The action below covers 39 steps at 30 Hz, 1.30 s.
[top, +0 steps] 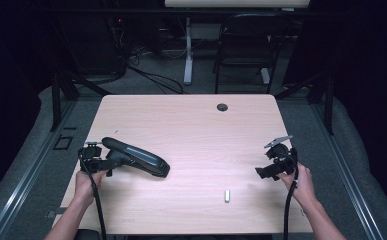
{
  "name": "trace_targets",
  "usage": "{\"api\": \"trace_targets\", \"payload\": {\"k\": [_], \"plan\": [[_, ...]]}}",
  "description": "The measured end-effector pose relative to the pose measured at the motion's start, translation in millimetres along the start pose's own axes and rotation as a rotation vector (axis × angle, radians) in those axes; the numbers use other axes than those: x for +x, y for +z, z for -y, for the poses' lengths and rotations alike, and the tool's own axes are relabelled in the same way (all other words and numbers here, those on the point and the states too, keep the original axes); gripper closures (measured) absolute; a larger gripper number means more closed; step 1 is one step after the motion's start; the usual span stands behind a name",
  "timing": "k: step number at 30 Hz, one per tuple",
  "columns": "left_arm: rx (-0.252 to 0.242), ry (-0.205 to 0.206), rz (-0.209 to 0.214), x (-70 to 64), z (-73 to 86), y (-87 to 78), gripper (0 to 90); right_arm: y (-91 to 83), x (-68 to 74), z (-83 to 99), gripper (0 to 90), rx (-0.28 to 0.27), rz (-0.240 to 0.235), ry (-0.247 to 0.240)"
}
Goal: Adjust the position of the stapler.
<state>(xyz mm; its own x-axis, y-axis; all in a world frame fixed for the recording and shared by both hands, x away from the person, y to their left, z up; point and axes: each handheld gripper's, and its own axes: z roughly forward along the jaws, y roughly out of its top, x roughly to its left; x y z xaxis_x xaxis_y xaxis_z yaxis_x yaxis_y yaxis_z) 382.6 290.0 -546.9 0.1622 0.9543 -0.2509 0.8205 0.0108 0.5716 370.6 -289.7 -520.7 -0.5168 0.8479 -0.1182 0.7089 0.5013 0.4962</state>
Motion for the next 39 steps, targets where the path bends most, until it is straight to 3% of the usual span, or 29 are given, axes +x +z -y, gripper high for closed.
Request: {"api": "trace_targets", "payload": {"k": [4, 5, 6, 10, 13, 16, 18, 20, 27, 30, 31, 32, 33, 36, 39], "plan": [[-0.003, 0.001, -0.007, -1.0, -0.7, -1.6, 0.2, 2.1, 0.5, 0.1, 0.0, 0.015, -0.016, 0.002], [-0.003, 0.006, -0.005, -1.6, -1.2, -2.7, 1.1, 3.2, 1.1, 0.5, 0.0, 0.017, -0.02, 0.006], [-0.004, 0.025, -0.02, -3.9, -1.8, -3.8, 8.0, 4.9, 0.3, 1.0, 0.1, 0.022, -0.023, 0.005], [0.009, 0.043, -0.028, -8.4, -2.1, -4.9, 8.6, 7.1, -2.2, 1.6, 0.2, 0.054, -0.034, 0.014], [-0.003, 0.045, -0.056, -12.3, -1.0, -10.5, 11.4, 3.5, -2.2, 2.9, 0.9, 0.046, -0.01, 0.011], [-0.033, 0.043, -0.04, -10.9, -0.3, -18.4, 13.2, 2.6, -1.9, 2.1, 1.0, 0.03, -0.019, 0.013], [-0.054, 0.047, -0.042, -7.9, -1.6, -19.2, 10.9, 7.1, -1.4, -4.5, 0.9, 0.029, 0.01, 0.003], [-0.057, 0.06, -0.041, -5.7, -2.8, -21.8, 11.1, 8.5, -2.4, -7.5, 1.5, 0.025, 0.011, 0.019], [-0.085, 0.091, -0.083, -7.7, 2.1, -35.5, 15.8, 7.4, 7.8, -7.0, 1.4, 0.046, 0.02, -0.027], [-0.116, 0.085, -0.115, -7.0, -0.9, -36.1, 31.2, 7.7, 8.5, -8.0, 1.8, 0.053, 0.017, -0.038], [-0.116, 0.085, -0.115, -7.0, -0.9, -36.1, 40.6, 7.7, 8.5, -8.0, 1.8, 0.053, 0.017, -0.038], [-0.131, 0.08, -0.111, -7.0, -1.5, -35.2, 40.6, 8.0, 8.5, -7.9, 2.1, 0.05, 0.018, -0.034], [-0.131, 0.076, -0.112, -7.2, -2.4, -34.4, 50.1, 8.5, 8.2, -8.1, 3.3, 0.056, 0.019, -0.034], [-0.143, 0.074, -0.114, -9.1, -3.1, -33.5, 65.6, 11.3, 9.2, -8.4, 5.0, 0.072, 0.02, -0.037], [-0.172, 0.084, -0.114, -9.1, -2.9, -32.8, 69.4, 12.6, 10.5, -8.2, 5.6, 0.065, 0.017, -0.034]]}}
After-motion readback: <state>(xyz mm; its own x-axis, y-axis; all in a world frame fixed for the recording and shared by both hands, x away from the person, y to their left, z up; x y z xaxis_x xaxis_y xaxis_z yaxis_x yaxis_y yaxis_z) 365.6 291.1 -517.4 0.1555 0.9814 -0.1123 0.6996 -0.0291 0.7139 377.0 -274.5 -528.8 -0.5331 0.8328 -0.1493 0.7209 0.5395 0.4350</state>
